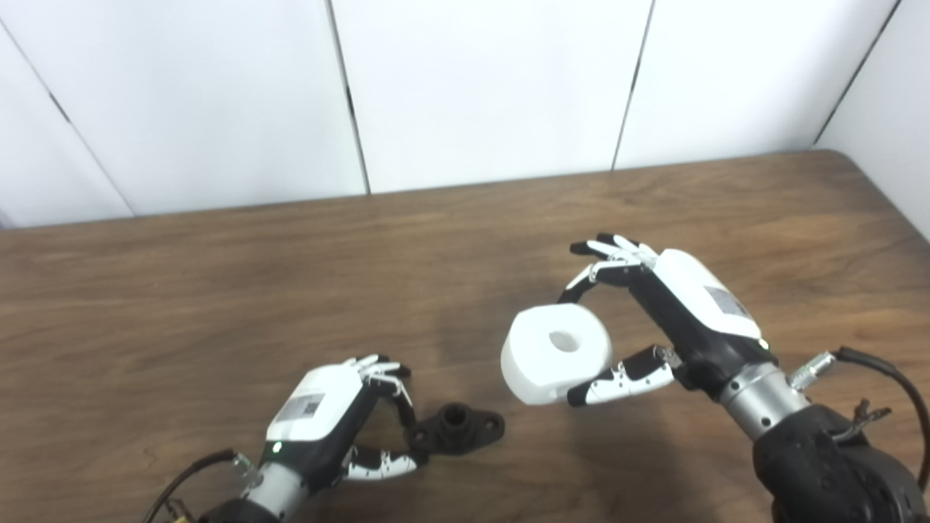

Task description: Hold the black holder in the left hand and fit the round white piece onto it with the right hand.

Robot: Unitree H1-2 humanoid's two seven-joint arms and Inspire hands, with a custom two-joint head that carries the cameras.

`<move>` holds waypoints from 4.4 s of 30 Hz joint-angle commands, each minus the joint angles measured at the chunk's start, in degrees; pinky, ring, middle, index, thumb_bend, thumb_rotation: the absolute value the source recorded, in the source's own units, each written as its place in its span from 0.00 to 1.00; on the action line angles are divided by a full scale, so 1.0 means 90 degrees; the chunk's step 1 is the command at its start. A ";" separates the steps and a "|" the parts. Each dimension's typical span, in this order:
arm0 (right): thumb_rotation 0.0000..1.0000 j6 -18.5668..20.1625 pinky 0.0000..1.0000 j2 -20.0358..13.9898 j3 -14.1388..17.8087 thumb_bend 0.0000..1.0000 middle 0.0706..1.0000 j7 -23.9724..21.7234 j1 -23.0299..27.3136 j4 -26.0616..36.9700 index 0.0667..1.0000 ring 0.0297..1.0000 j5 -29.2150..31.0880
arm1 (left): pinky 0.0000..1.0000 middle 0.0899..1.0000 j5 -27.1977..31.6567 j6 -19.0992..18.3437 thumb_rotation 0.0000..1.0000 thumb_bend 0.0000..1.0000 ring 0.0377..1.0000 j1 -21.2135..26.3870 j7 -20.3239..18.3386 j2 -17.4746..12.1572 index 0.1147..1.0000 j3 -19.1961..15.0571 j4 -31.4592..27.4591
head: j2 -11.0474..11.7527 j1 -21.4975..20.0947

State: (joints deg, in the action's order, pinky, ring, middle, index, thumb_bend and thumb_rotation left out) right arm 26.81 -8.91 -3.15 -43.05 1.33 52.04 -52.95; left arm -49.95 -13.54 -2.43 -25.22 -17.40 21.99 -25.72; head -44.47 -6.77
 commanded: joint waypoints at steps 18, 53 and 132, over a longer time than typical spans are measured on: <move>0.14 -0.0325 1.00 0.0813 -0.0143 0.52 0.87 -0.0517 0.0324 0.0265 0.45 0.97 -0.0636 | 0.92 0.83 -0.0112 -0.0433 0.05 0.52 0.92 0.0102 -0.0701 0.0156 0.42 0.0276 0.0181 | -0.0267 0.0093; 0.14 -0.1179 1.00 0.1399 -0.1081 0.52 0.89 0.0425 -0.0277 -0.0684 0.45 1.00 -0.1217 | 0.92 0.83 -0.0279 -0.0632 0.05 0.52 0.92 0.0173 -0.0941 0.0251 0.42 0.0354 0.0030 | -0.0438 0.0127; 0.13 -0.2062 1.00 0.1082 -0.1433 0.52 0.86 0.0867 -0.0392 -0.1319 0.45 0.99 -0.1914 | 0.91 0.82 -0.0322 -0.0733 0.05 0.52 0.92 0.0190 -0.0954 0.0306 0.42 0.0448 -0.0123 | -0.0535 -0.0008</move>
State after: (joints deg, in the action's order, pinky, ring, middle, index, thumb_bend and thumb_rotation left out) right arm 10.14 0.94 -15.43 -35.81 -2.38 40.28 -69.52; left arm -54.10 -19.66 0.62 -30.00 -14.39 24.89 -26.97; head -49.22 -6.77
